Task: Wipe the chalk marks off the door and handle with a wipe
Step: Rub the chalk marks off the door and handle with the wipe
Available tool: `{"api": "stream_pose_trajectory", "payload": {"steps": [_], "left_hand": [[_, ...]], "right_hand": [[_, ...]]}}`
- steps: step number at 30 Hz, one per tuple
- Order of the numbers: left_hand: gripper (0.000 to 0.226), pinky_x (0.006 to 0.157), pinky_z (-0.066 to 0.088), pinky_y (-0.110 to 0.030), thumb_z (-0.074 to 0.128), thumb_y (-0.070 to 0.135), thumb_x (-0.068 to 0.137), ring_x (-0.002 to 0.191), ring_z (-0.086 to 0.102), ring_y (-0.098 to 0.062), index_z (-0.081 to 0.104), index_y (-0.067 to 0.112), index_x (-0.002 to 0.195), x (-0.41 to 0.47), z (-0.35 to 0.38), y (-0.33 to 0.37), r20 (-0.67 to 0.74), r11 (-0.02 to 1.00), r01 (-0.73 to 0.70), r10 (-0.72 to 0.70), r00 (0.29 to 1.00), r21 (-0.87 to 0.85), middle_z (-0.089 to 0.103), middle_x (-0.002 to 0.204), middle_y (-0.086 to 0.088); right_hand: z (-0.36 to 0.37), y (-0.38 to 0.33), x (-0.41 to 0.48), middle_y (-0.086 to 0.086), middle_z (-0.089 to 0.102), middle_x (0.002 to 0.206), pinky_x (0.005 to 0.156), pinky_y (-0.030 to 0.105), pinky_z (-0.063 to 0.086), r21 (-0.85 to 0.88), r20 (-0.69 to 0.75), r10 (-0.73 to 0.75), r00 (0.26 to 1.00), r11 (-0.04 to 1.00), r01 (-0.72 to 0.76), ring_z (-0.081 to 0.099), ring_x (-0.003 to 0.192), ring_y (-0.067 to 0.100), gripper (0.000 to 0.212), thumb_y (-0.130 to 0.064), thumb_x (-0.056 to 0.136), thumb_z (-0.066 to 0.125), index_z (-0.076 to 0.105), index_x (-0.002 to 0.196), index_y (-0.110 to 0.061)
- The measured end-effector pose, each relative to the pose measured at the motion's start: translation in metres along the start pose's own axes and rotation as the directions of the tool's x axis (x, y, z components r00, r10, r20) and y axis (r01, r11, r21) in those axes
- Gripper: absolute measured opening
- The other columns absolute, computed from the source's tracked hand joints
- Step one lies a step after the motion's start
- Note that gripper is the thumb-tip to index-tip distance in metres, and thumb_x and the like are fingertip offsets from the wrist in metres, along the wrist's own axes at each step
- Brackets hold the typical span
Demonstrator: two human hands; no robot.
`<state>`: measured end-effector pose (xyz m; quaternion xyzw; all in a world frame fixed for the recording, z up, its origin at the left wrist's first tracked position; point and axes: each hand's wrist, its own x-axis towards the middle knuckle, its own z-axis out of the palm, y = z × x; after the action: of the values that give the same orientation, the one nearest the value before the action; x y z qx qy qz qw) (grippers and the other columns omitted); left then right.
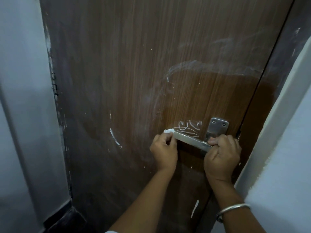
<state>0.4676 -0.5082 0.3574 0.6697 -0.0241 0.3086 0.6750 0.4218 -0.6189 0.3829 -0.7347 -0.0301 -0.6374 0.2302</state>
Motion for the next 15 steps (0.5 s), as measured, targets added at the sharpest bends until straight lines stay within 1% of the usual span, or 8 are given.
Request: {"api": "stream_pose_trajectory", "payload": {"steps": [2,4,6,9,10,12,13,15], "left_hand": [[0.005,0.067,0.048,-0.015,0.069,0.008,0.079,0.075,0.059,-0.007,0.07,0.013,0.081,0.003,-0.001,0.001,0.007,1.0,0.0,0.001,1.0,-0.008,0.062,0.083,0.0],[0.003,0.068,0.048,-0.017,0.069,0.01,0.079,0.075,0.059,-0.008,0.07,0.012,0.081,0.006,0.0,0.003,-0.047,0.998,0.05,-0.052,0.998,-0.045,0.063,0.083,-0.001],[0.003,0.066,0.044,-0.01,0.068,0.011,0.08,0.074,0.058,-0.006,0.07,0.012,0.082,0.005,0.002,0.003,-0.091,0.995,0.062,-0.069,0.993,-0.076,0.063,0.084,-0.001],[0.008,0.064,0.043,-0.006,0.067,0.009,0.081,0.074,0.057,-0.006,0.071,0.012,0.087,0.003,0.002,0.0,-0.062,0.999,-0.04,0.039,0.997,-0.013,0.06,0.084,0.002],[0.007,0.064,0.043,-0.005,0.068,0.009,0.08,0.074,0.057,-0.006,0.071,0.012,0.086,0.005,0.002,-0.001,-0.07,0.999,-0.044,0.043,0.997,-0.019,0.06,0.083,0.003],[0.004,0.064,0.041,-0.004,0.07,0.012,0.079,0.072,0.057,-0.004,0.071,0.014,0.083,0.012,0.001,-0.001,-0.133,0.998,-0.011,0.004,0.991,-0.056,0.06,0.081,0.003],[0.003,0.063,0.041,-0.004,0.07,0.013,0.079,0.07,0.056,-0.004,0.071,0.014,0.081,0.014,0.001,-0.001,-0.154,0.998,-0.015,0.006,0.988,-0.054,0.06,0.079,0.002],[0.003,0.063,0.042,-0.006,0.07,0.014,0.08,0.07,0.056,-0.004,0.071,0.014,0.082,0.011,0.001,0.0,-0.118,0.997,-0.081,0.08,0.99,-0.004,0.059,0.078,0.003]], "right_hand": [[0.0,0.0,0.0,0.016,0.054,0.058,0.062,0.034,0.035,0.007,-0.003,0.001,1.0,1.0,-0.001,0.05,0.059,0.031,0.03,-0.003,0.08,0.034,0.057,0.06,-0.001],[-0.001,0.0,0.0,0.016,0.054,0.058,0.062,0.035,0.036,0.009,0.003,-0.001,1.0,1.0,0.001,0.05,0.059,0.031,0.029,-0.003,0.08,0.035,0.056,0.06,-0.002],[-0.002,0.0,0.0,0.016,0.054,0.059,0.062,0.035,0.036,-0.003,0.009,0.002,1.0,1.0,-0.002,0.05,0.059,0.031,0.029,-0.003,0.08,0.035,0.056,0.061,-0.002],[-0.001,0.0,0.0,0.015,0.054,0.058,0.062,0.034,0.036,-0.009,0.007,-0.014,1.0,1.0,0.014,0.05,0.058,0.031,0.029,-0.003,0.08,0.035,0.056,0.061,-0.002],[-0.001,0.0,0.0,0.015,0.054,0.059,0.062,0.034,0.036,-0.009,0.006,-0.016,1.0,1.0,0.016,0.05,0.058,0.031,0.029,-0.003,0.079,0.034,0.057,0.061,-0.002],[-0.001,0.0,0.0,0.016,0.055,0.059,0.063,0.034,0.036,-0.004,0.005,-0.017,1.0,1.0,0.017,0.051,0.059,0.031,0.029,-0.004,0.079,0.034,0.057,0.061,-0.002],[-0.001,0.0,0.0,0.015,0.055,0.059,0.063,0.034,0.036,-0.004,0.006,-0.015,1.0,1.0,0.015,0.051,0.059,0.031,0.029,-0.004,0.079,0.034,0.057,0.061,-0.002],[-0.001,0.001,0.0,0.015,0.055,0.059,0.064,0.033,0.035,-0.013,0.007,-0.014,1.0,1.0,0.014,0.051,0.059,0.03,0.03,-0.004,0.08,0.034,0.057,0.061,-0.002]]}}
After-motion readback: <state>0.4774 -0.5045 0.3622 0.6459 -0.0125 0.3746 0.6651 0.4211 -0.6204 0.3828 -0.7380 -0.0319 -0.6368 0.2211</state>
